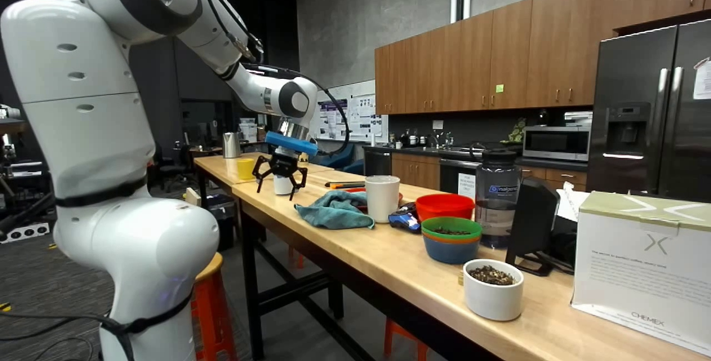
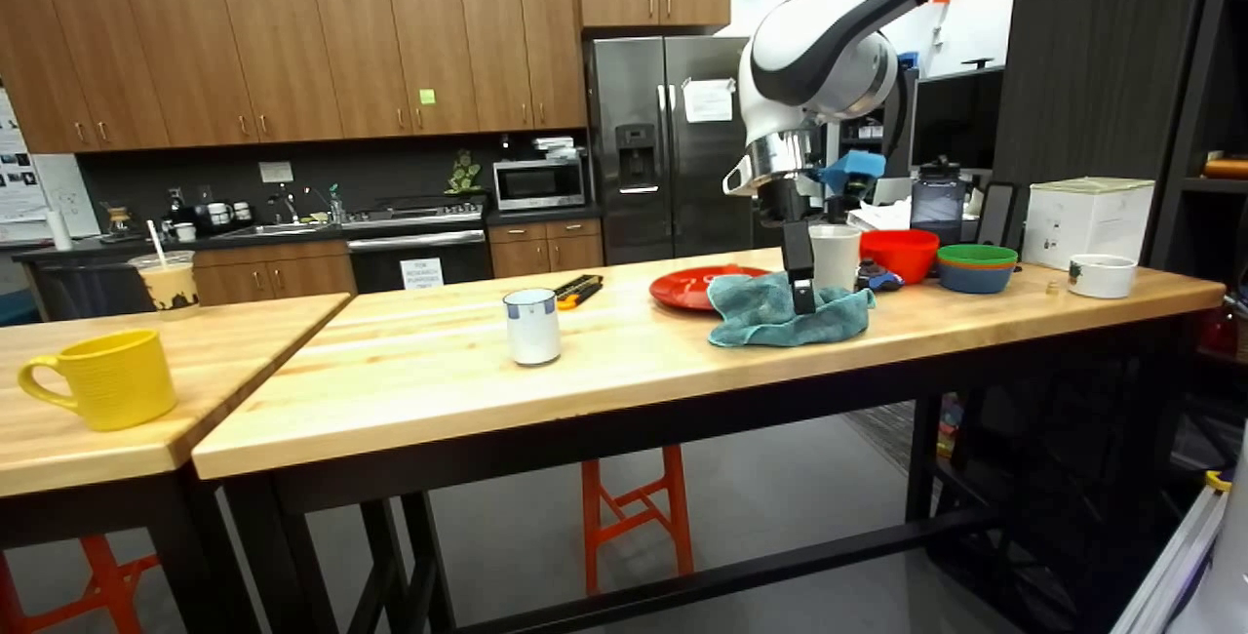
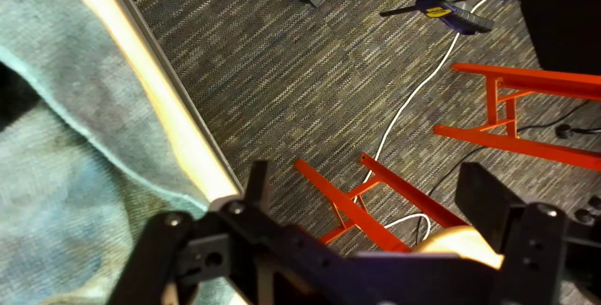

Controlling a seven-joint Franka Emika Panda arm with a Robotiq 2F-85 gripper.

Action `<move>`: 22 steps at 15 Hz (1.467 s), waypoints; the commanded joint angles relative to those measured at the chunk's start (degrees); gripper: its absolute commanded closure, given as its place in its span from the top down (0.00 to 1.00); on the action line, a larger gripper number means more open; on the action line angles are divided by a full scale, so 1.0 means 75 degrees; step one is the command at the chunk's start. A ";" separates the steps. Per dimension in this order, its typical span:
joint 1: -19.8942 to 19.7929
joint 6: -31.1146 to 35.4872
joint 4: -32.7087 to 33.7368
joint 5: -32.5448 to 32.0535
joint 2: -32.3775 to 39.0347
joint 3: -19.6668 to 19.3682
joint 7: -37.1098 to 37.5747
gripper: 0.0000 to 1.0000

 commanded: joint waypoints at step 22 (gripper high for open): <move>-0.0058 0.0629 -0.0438 -0.0858 -0.0613 0.0086 -0.0708 1.00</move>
